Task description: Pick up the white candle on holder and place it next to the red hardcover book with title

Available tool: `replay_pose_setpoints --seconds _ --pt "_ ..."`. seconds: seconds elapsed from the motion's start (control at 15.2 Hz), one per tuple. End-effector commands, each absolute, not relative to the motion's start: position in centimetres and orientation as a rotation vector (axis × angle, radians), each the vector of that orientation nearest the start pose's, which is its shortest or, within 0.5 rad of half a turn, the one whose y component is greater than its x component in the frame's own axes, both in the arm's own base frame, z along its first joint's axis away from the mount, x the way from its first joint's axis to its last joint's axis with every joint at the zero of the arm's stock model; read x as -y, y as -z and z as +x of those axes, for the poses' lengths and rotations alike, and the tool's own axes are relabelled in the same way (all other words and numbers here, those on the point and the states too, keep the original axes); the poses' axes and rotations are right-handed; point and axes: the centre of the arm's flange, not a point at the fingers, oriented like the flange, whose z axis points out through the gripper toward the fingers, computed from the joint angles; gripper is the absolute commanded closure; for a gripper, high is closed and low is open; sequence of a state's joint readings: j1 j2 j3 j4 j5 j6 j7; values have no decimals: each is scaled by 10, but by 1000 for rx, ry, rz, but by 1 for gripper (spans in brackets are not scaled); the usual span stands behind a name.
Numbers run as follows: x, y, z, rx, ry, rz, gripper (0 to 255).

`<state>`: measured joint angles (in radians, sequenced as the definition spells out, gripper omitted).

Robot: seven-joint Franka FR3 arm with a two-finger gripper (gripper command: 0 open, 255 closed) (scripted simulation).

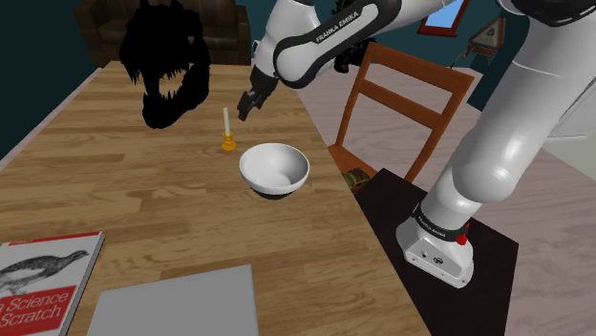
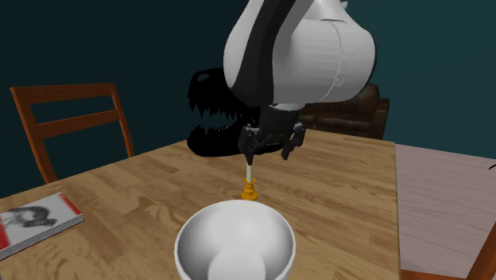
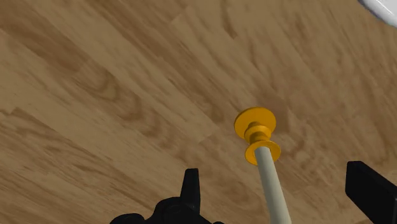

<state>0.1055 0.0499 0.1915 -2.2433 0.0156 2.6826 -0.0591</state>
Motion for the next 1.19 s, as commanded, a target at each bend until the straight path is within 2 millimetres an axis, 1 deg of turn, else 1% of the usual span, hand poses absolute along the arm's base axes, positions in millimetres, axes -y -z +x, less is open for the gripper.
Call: replay_pose_setpoints --seconds 0.0,0.2,0.66,0.73,1.12 --pt "-177 -370 555 538 617 -2963 0" --pt "-195 -353 577 569 650 -2946 0" --pt "-200 -319 591 569 650 -2946 0" --pt "-201 -316 593 569 650 -2946 0" --pt "-201 -316 593 569 650 -2946 0"
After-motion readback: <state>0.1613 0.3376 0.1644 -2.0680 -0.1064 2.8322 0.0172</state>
